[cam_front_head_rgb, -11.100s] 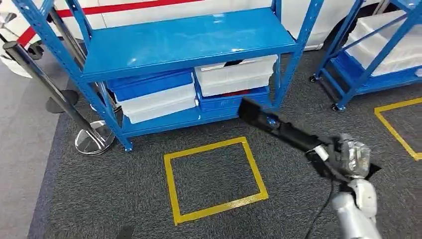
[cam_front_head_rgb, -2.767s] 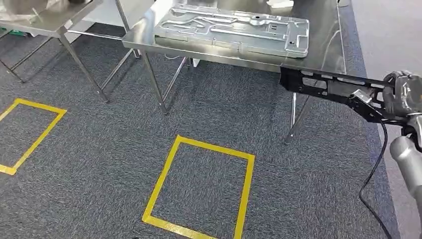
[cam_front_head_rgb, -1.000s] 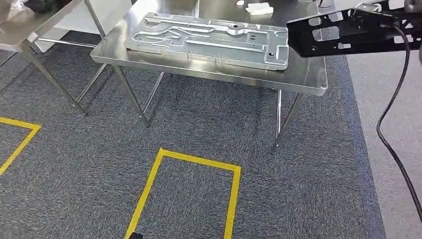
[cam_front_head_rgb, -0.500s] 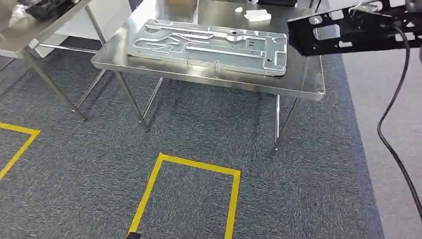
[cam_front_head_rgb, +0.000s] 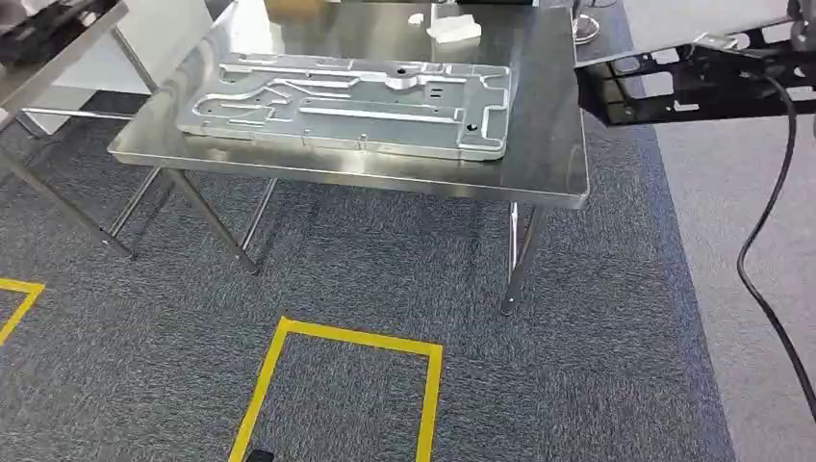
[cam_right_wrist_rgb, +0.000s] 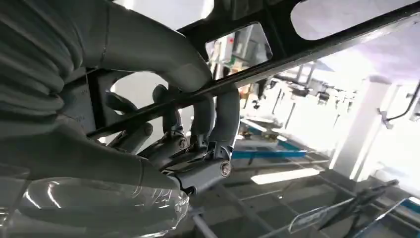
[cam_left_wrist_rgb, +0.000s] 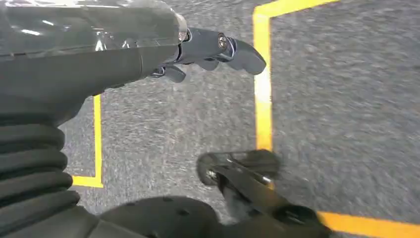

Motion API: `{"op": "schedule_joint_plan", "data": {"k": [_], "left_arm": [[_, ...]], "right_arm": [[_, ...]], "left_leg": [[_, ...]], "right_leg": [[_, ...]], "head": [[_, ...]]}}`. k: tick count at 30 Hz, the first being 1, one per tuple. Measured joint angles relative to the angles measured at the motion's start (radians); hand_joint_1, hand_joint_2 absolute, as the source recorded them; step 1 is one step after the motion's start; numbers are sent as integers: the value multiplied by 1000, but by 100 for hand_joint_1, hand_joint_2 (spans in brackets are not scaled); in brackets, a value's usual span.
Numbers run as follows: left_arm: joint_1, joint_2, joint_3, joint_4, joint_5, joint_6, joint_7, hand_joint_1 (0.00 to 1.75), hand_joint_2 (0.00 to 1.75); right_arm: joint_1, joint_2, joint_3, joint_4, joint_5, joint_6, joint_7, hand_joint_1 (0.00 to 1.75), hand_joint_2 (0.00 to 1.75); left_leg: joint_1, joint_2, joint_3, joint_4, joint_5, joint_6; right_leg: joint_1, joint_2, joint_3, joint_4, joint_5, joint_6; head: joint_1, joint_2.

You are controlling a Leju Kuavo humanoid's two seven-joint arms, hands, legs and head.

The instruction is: Take the parts from the cabinet and place them on the table.

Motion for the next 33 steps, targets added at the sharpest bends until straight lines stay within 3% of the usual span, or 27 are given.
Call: {"op": "schedule_joint_plan", "data": {"k": [2, 3, 4, 5, 6, 7, 8, 9, 10, 11, 12, 13, 15, 16, 17, 18, 20, 21, 24, 25, 26, 27, 28, 30, 31, 32, 33], "left_arm": [[6, -2, 3, 0, 0, 1, -1, 0, 175], [8, -3, 5, 0, 0, 1, -2, 0, 175], [10, -3, 6, 0, 0, 3, -2, 0, 175], [11, -3, 7, 0, 0, 5, 1, 0, 175], [17, 3, 9, 0, 1, 7, 4, 0, 175], [17, 1, 14, 1, 1, 9, 8, 0, 175], [22, 1, 17, 1, 3, 11, 8, 0, 175], [11, -2, 21, 0, 3, 15, 5, 0, 175], [6, -2, 27, 0, 3, 17, 4, 0, 175], [5, 1, 28, -1, 0, 18, 3, 0, 175], [2, 1, 28, -2, -2, 20, -1, 0, 175], [1, 2, 29, -2, -3, 20, -5, 0, 175], [-6, 3, 29, -2, -3, 19, -6, 0, 175], [-5, 3, 29, -2, -3, 15, -6, 0, 175], [-5, 3, 29, -2, -6, 14, -7, 0, 175], [-5, 3, 29, -2, -9, 14, -7, 0, 175], [0, 1, 29, -1, -22, 14, -5, 0, 175], [0, -1, 29, -1, -22, 14, -5, 0, 175], [-5, -6, 29, -1, -20, 16, -14, 0, 175], [-6, -8, 29, 0, -20, 16, -14, 0, 175], [-8, -8, 30, -1, -20, 16, -14, 0, 175], [-11, -7, 30, -1, -20, 16, -14, 0, 175], [-14, -10, 30, -1, -20, 15, -14, 0, 175], [-17, -11, 31, -1, -18, 13, -13, 0, 175], [-19, -11, 31, -1, -18, 12, -12, 0, 175], [-20, -11, 32, -1, -17, 11, -10, 0, 175], [-20, -11, 34, -1, -17, 10, -8, 0, 175]], "right_arm": [[21, 6, 1, 0, -29, -3, -21, 175, 175], [31, 13, 2, -1, -40, -4, -31, 175, 175], [42, 21, 2, -3, -53, -14, -48, 175, 175], [54, 28, 3, -5, -62, -26, -67, 175, 175], [82, 29, 8, -1, -67, -37, -79, 175, 175], [93, 32, 17, 1, -68, -44, -86, 175, 175], [101, 51, 27, -9, -65, -47, -97, 175, 175], [122, 62, 36, -13, -60, -46, -98, 175, 175], [122, 60, 44, -19, -58, -48, -89, 175, 175], [120, 70, 50, -27, -57, -44, -80, 175, 175], [114, 75, 52, -32, -58, -39, -70, 175, 175], [102, 85, 59, -32, -57, -24, -62, 175, 175], [87, 117, 82, -27, -50, 18, -48, 175, 175], [87, 133, 90, -24, -55, 33, -47, 175, 175], [88, 149, 95, -20, -66, 43, -49, 175, 175], [89, 165, 96, -13, -79, 47, -53, 175, 175], [76, 209, 97, -9, -101, 40, -56, 175, 175], [74, 228, 100, -6, -105, 36, -60, 175, 175], [74, 298, 111, 5, -108, 24, -78, 175, 175], [76, 328, 117, 8, -108, 24, -80, 175, 175], [77, 348, 123, 11, -107, 29, -80, 175, 175], [76, 372, 129, 15, -106, 38, -80, 175, 175], [75, 391, 131, 16, -108, 46, -78, 175, 175], [72, 418, 134, 19, -124, 68, -72, 175, 175], [71, 428, 134, 19, -138, 83, -73, 175, 175], [70, 436, 134, 20, -151, 101, -73, 175, 175], [68, 443, 134, 22, -159, 117, -73, 175, 175]], "left_leg": [[-18, -1, -52, -21, -116, 18], [-29, -2, -66, -64, -129, 35], [-41, -4, -75, -128, -87, 58], [-54, -8, -77, -205, 23, 87], [-73, -23, -76, -299, 220, 118], [-89, -57, -80, -343, 336, 112], [-85, -44, -60, -321, 318, 117], [-92, -41, -52, -320, 307, 116], [-103, -44, -55, -317, 293, 113], [-89, -39, -43, -331, 282, 116], [-89, -41, -32, -335, 269, 115], [-87, -38, -26, -335, 260, 123], [-85, -35, -11, -335, 238, 123], [-83, -35, 0, -335, 228, 122], [-82, -36, 12, -334, 219, 121], [-80, -38, 24, -334, 210, 119], [-80, -41, 38, -329, 196, 111], [-77, -40, 39, -326, 189, 106], [-72, -32, 34, -318, 181, 85], [-73, -25, 39, -322, 178, 80], [-80, -15, 43, -318, 171, 72], [-71, -16, 45, -303, 158, 63], [-67, -16, 27, -257, 129, 54], [-54, -16, -44, -100, 56, 37], [-49, -15, -79, -29, 34, 29], [-44, -15, -98, 3, 34, 24], [-39, -15, -89, -24, 62, 18]], "right_leg": [[15, 10, 63, -19, -32, -5], [22, 13, 96, -27, -48, -7], [31, 16, 129, -34, -68, -10], [40, 20, 158, -41, -87, -11], [32, 24, 167, -50, -103, -14], [47, 26, 195, -38, -116, -2], [32, 38, 193, -57, -124, 5], [29, 43, 203, -64, -134, 14], [32, 42, 215, -72, -140, 23], [22, 47, 224, -76, -157, 23], [23, 25, 215, -46, -168, 25], [25, 11, 170, 27, -196, 27], [28, 6, 51, 209, -254, 41], [28, 5, 2, 268, -254, 47], [27, 4, -25, 277, -225, 48], [27, 4, -34, 240, -166, 47], [29, 4, -15, 71, -13, 37], [31, 6, -8, 16, 20, 26], [49, 11, 12, -15, -1, -1], [49, 19, 17, -18, 0, -5], [34, 26, 25, -30, 4, -14], [32, 25, 33, -35, 5, -17], [29, 26, 36, -35, 3, -24], [27, 29, 41, -35, 1, -27], [27, 29, 43, -34, 0, -26], [25, 26, 45, -34, -1, -24], [23, 21, 49, -33, -4, -20]], "head": [[0, 0], [0, 0], [0, 0], [0, 0], [0, 0], [7, 0], [-1, 0], [-8, 0], [-1, 0], [-15, 1], [-15, 0], [-15, 0], [-15, 0], [-15, 0], [-15, 0], [-14, 0], [-15, 0], [-15, 0], [-15, 1], [-14, 0], [-14, 0], [-14, 0], [-15, 0], [-14, 0], [-14, 0], [-14, 0], [-14, 0]]}}
